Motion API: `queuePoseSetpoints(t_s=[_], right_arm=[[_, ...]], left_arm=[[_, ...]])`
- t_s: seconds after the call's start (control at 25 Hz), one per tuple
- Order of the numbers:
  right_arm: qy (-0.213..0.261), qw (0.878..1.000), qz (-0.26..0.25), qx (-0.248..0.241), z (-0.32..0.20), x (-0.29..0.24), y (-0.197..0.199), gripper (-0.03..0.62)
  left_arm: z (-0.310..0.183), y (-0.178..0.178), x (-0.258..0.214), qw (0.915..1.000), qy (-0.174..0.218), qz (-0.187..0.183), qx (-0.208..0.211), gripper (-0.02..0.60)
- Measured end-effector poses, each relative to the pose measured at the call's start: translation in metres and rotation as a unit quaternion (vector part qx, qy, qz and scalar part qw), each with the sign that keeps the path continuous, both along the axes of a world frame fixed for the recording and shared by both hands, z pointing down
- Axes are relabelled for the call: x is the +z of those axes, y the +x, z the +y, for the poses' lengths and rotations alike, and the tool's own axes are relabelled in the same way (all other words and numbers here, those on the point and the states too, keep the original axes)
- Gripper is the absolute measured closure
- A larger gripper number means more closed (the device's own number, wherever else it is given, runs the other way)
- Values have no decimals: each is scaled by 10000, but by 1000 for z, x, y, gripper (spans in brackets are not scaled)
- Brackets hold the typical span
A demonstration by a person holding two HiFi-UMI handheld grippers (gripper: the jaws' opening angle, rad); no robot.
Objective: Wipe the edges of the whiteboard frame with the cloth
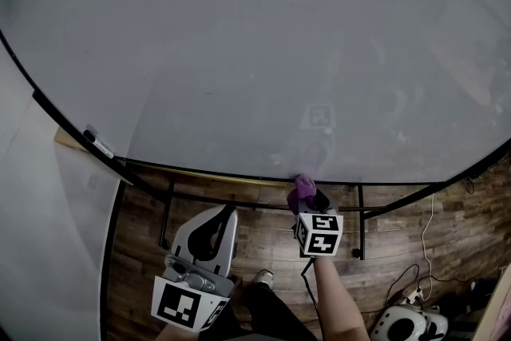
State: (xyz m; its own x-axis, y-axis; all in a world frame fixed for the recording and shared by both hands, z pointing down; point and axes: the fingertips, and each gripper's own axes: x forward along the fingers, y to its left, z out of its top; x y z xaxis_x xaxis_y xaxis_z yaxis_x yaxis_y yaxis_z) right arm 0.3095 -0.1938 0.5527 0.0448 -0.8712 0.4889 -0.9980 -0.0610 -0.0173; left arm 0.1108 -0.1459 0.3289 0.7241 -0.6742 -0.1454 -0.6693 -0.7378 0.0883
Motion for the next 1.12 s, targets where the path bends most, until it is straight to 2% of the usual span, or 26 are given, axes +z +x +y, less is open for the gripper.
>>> queuePoseSetpoints(t_s=[0.24,0.56,1.12], right_arm=[[-63,9999,14,86,4,4,16,485],[-71,9997,-21,243,4,4,15,485],[-207,9967,62,780,7,1,18,486]], left_arm=[[2,8,8,9999,-35,-91,-49,565],[2,10,9,9998,-54,-169,74,565],[-17,12,4,9966,-124,-94,803,565]])
